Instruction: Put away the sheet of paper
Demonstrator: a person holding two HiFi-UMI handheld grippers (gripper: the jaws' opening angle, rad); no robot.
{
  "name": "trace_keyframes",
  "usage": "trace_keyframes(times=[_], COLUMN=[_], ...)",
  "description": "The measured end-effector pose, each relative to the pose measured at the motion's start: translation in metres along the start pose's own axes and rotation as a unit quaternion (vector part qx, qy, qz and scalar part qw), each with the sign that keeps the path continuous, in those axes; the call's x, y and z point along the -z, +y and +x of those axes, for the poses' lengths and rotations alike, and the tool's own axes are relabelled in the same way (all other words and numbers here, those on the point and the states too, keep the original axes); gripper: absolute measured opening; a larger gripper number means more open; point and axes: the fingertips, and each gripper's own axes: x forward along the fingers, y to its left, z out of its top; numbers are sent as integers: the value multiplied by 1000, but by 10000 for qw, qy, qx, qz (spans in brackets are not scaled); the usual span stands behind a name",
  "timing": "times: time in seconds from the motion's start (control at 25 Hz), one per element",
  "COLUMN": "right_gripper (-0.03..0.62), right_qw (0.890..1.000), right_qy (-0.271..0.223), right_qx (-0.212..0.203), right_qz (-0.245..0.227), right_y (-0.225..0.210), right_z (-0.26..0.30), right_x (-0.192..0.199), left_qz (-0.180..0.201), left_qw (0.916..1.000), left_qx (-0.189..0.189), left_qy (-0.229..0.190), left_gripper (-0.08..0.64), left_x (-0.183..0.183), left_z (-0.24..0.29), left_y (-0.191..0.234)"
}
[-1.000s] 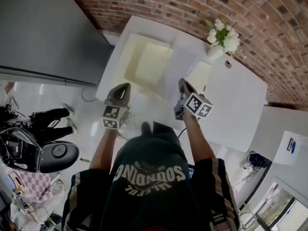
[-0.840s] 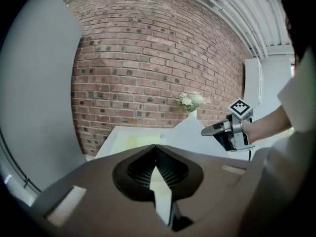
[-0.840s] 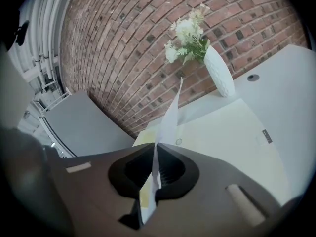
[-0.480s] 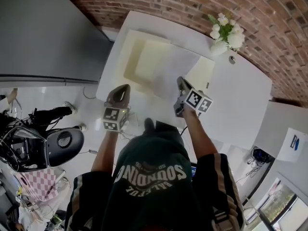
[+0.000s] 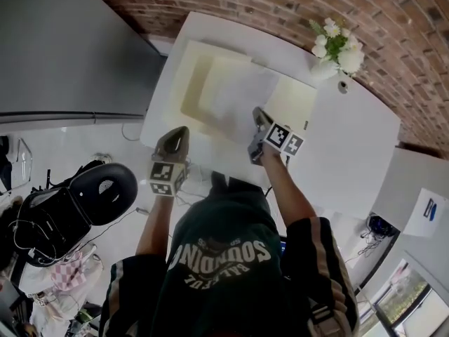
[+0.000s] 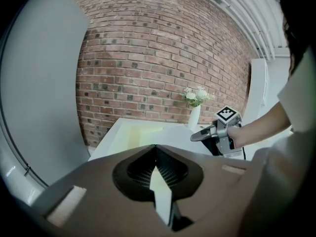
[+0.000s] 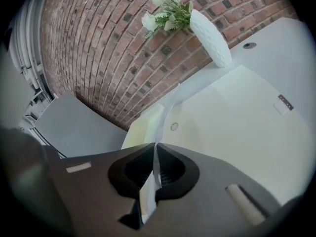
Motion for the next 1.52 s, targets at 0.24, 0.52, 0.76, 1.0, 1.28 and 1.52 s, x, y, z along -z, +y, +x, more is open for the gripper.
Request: trace_keyframes(times=[0.24, 0.52, 0.76, 1.0, 1.28, 1.52], right_gripper=[2, 2, 2, 0, 25, 115], right_qw=[9994, 9978, 9964, 9925, 9858, 9840], right_qy=[141, 397, 570, 904, 1418, 1767], right_qx=[103, 176, 134, 208, -112, 64], right_qz=[302, 506, 612, 790, 895, 205], right_y=[-3, 0, 11, 21, 37, 38], right_z=[26, 56, 78, 98, 118, 119], right_x=[9, 19, 27, 37, 49, 59], left_qz=[-115, -207, -309, -472, -567, -599], left_qw=[9999, 9995, 9986, 9966, 9949, 9943], left_qx=[-92, -216, -412, -662, -829, -882], left_qy=[83, 75, 69, 105, 96, 41], left_gripper=[11, 11, 11, 11, 11, 11], left_x=[9, 15, 23, 31, 38, 36], left_z=[-2, -6, -19, -36, -46, -53], left_y=[4, 11, 20, 30, 34, 36])
